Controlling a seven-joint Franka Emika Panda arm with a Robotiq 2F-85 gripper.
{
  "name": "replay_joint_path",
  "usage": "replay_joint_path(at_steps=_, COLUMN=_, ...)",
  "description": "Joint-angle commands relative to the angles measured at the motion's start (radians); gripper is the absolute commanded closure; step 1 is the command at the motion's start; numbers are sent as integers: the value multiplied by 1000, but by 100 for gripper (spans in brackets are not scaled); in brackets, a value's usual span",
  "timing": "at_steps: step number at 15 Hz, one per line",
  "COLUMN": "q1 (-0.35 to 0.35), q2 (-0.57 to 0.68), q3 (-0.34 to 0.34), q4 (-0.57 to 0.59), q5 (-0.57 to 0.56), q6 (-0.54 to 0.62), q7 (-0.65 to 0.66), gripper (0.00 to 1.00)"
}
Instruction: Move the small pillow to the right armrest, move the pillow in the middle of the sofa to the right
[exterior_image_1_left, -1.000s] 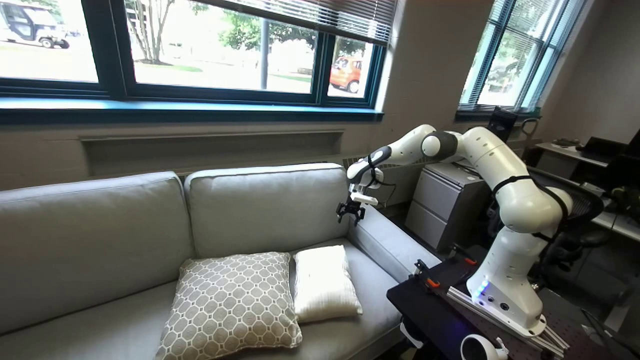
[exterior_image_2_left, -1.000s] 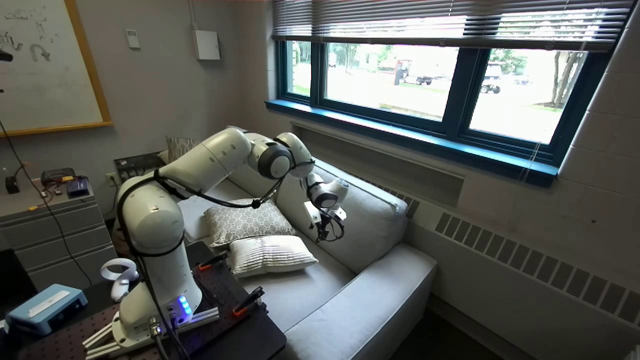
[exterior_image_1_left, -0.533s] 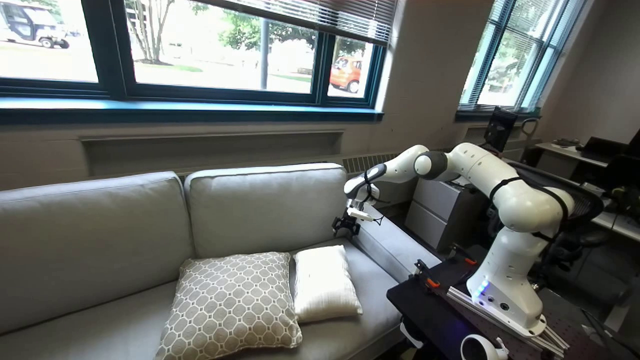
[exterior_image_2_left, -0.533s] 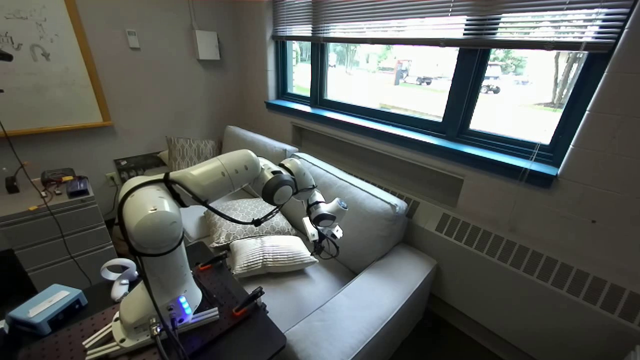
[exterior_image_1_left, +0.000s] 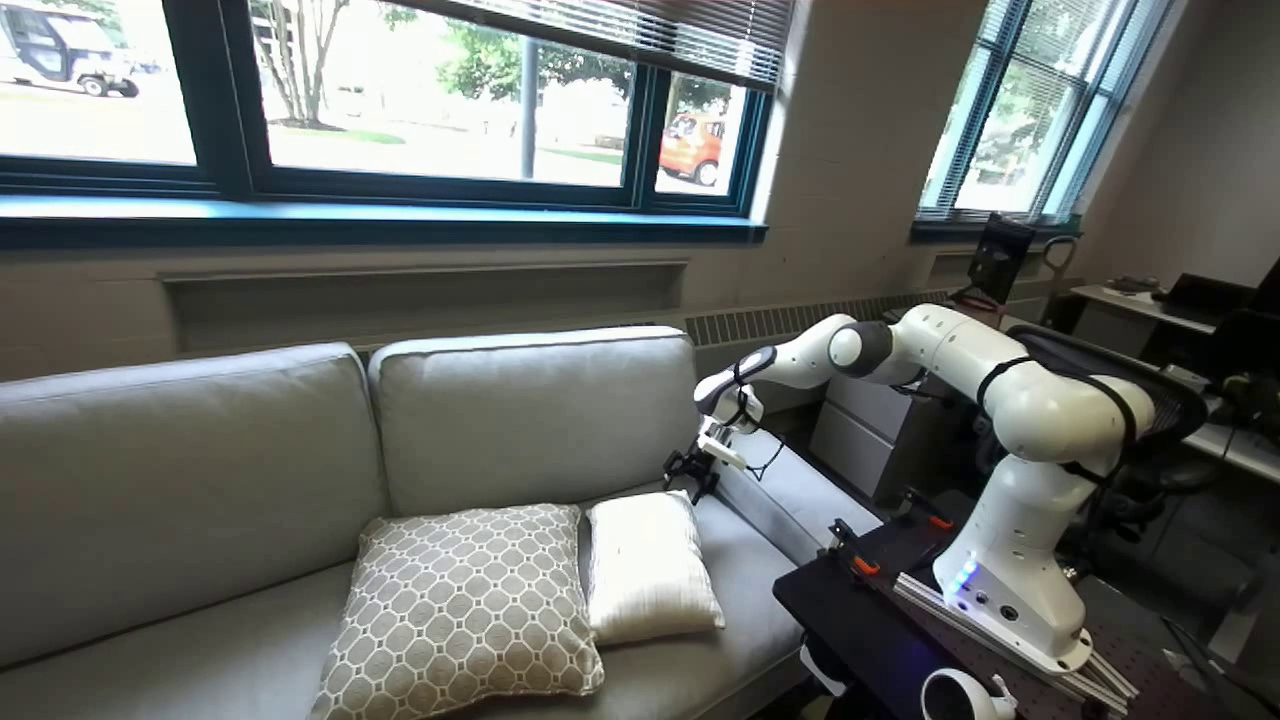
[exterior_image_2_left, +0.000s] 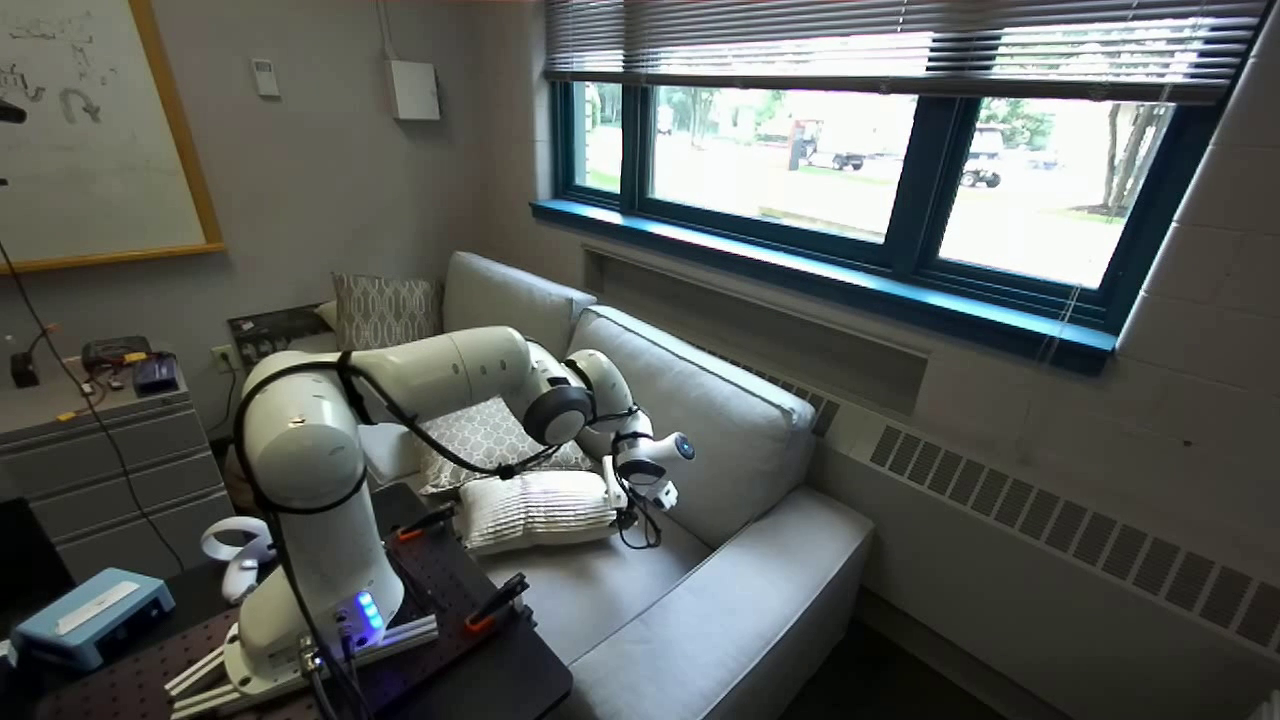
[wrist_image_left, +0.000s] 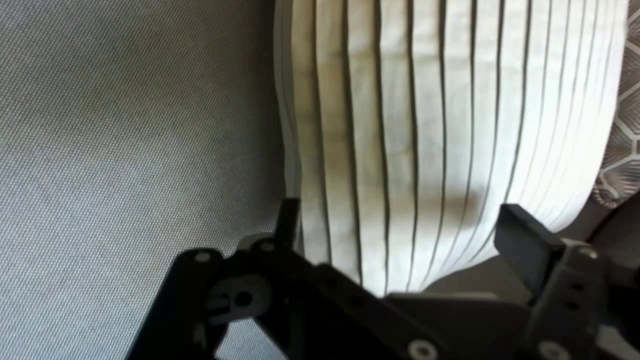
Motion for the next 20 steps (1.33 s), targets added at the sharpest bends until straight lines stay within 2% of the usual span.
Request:
replay_joint_path(at_steps=1, q1=-49, q2=0, q3=45, q4=-62, q5=66, q6=31, q7=-70, gripper=0)
replay_joint_path(at_steps=3, q1=-65, q2=0, q3=63, q4=-96, q5=103, q6=53, q7=-107, gripper=0)
replay_joint_path(at_steps=4, q1=-42, q2=0, q3=36, q4=-104, q5=183, q6=54, q7=-149, gripper=0)
replay_joint_path(at_steps=9, q1=-10, q2=0, q3=25, q4=-142, q5=445, q6=45, q7=-312, gripper=0)
replay_joint_path(at_steps=10, q1=1, q2=0, q3=18, q4=-142, q5=492, q6=38, q7=-339, gripper=25)
replay_joint_path(at_steps=11, q1=14, q2=0, q3=7, q4=-139, q5=534, q6=33, q7=-362, gripper=25)
replay_joint_path(at_steps=15, q1=40, q2=0, q3=-24, q4=-134, q5=656, q6=27, q7=-430, gripper=56)
replay_joint_path(at_steps=16, q1=14, q2=0, q3=6, q4=-140, q5=626, q6=52, q7=-428, gripper=62)
replay_joint_path(at_steps=20, q1=29, q2=-4, q3=-3, q4=-120, q5=619, q6=67, q7=-433, gripper=89)
